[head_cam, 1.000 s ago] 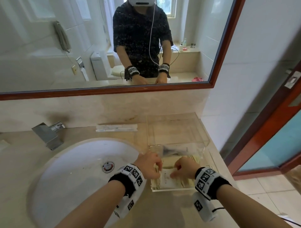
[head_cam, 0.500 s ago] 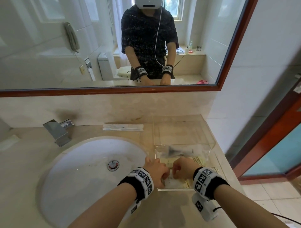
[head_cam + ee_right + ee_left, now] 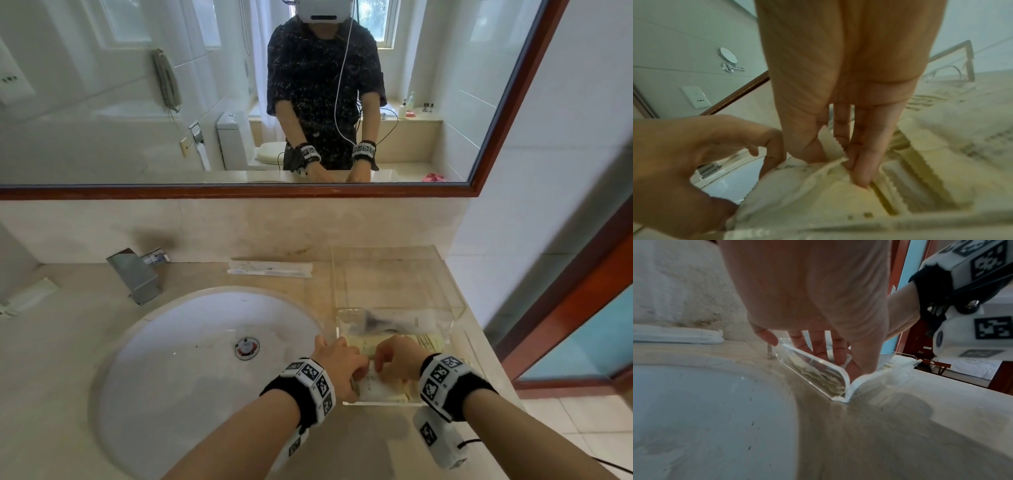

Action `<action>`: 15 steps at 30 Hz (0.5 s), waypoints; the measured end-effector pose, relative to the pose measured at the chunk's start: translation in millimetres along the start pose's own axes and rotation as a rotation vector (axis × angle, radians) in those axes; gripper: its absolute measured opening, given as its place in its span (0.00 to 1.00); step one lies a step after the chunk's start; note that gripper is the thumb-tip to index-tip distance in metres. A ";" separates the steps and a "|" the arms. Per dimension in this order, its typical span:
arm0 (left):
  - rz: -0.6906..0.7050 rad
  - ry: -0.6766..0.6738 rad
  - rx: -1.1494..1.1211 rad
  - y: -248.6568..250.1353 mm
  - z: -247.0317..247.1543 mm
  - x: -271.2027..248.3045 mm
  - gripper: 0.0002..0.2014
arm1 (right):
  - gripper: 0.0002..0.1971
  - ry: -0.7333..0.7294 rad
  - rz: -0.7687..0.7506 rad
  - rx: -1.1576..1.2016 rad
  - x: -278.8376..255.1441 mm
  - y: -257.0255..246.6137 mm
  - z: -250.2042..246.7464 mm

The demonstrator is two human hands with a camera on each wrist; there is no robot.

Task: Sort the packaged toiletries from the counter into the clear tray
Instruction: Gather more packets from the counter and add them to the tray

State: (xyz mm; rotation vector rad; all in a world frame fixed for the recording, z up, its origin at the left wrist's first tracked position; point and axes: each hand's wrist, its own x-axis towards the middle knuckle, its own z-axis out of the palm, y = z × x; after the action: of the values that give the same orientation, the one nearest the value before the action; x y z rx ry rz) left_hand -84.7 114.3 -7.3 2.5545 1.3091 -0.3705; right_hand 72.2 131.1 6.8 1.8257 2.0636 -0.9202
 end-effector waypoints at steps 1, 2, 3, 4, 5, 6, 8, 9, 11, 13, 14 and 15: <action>0.013 0.020 0.003 -1.5 1.1 -0.9 0.14 | 0.15 0.000 -0.001 -0.010 0.1 -1.6 -1.6; 0.030 0.048 0.004 -4.1 2.8 -2.4 0.14 | 0.12 -0.003 -0.004 -0.016 -0.4 -3.6 -4.5; 0.046 0.082 -0.004 -7.2 4.7 -5.2 0.15 | 0.07 -0.009 -0.009 -0.026 -1.6 -6.5 -8.1; 0.060 0.123 -0.016 -11.3 6.2 -9.2 0.15 | 0.05 0.001 -0.025 -0.026 -2.4 -9.5 -12.3; 0.068 0.166 -0.034 -16.4 7.5 -14.3 0.16 | 0.08 0.025 -0.039 -0.014 -0.9 -12.2 -16.2; 0.068 0.208 -0.061 -22.4 8.6 -20.4 0.17 | 0.09 0.062 -0.054 0.010 -0.1 -16.4 -20.6; 0.039 0.289 -0.142 -37.5 10.0 -33.6 0.17 | 0.05 0.157 -0.081 0.061 2.0 -29.8 -27.7; 0.008 0.314 -0.175 -46.9 10.3 -40.6 0.16 | 0.04 0.197 -0.090 0.074 4.1 -39.0 -28.4; -0.071 0.337 -0.191 -68.8 10.1 -54.4 0.16 | 0.04 0.222 -0.126 0.070 11.0 -60.3 -26.2; -0.145 0.354 -0.181 -93.4 9.2 -70.0 0.15 | 0.05 0.214 -0.160 0.060 17.3 -86.0 -21.4; -0.181 0.359 -0.182 -106.1 8.7 -79.4 0.16 | 0.10 0.214 -0.180 0.055 22.1 -99.1 -18.1; -0.215 0.362 -0.187 -118.6 8.8 -89.7 0.16 | 0.12 0.214 -0.196 0.056 27.2 -111.9 -15.1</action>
State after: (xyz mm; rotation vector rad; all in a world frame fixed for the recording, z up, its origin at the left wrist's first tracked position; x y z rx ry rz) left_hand -233.3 111.0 2.2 2.4023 1.6613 0.1821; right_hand -36.5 159.3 36.4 1.8470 2.4052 -0.8697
